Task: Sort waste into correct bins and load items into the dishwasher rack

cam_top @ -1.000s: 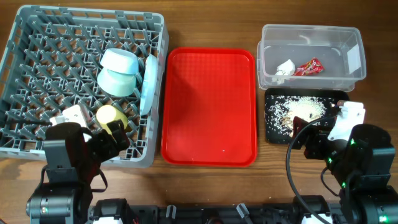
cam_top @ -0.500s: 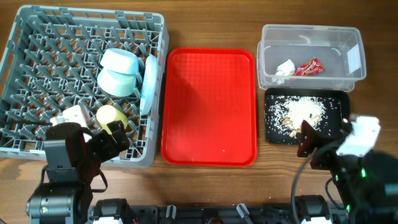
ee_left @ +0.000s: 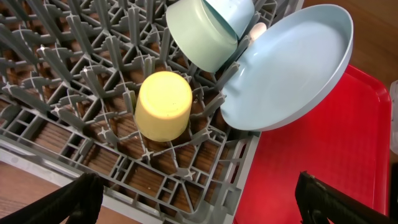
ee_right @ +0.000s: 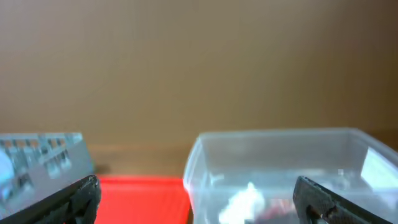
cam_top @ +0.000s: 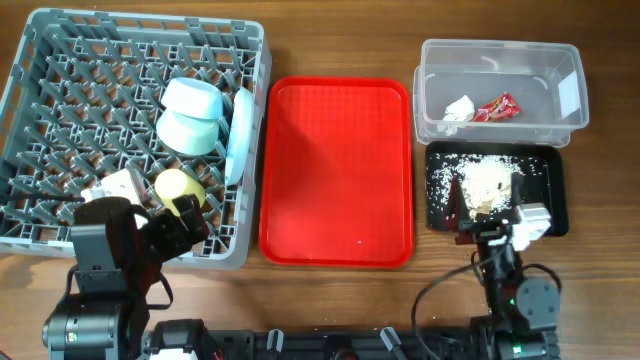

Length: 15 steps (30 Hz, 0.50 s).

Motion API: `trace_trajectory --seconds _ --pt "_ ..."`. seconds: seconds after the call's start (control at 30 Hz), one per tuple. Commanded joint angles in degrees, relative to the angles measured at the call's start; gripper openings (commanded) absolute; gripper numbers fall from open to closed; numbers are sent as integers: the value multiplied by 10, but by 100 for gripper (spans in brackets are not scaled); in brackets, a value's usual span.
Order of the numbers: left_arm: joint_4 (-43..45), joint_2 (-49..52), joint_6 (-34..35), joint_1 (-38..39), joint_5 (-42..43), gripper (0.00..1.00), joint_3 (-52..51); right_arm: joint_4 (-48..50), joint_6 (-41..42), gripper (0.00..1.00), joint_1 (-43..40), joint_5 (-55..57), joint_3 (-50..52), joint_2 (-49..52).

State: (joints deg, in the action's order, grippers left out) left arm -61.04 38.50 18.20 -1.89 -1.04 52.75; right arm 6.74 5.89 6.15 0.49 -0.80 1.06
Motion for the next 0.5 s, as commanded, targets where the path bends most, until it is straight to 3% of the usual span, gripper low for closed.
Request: trace_trajectory --seconds 0.0,0.47 --pt "2 -2 5 -3 -5 100 -3 -67 -51 100 -9 -48 5 -9" --pt "2 -2 5 -3 -5 100 -3 -66 -72 100 -9 -48 5 -9"
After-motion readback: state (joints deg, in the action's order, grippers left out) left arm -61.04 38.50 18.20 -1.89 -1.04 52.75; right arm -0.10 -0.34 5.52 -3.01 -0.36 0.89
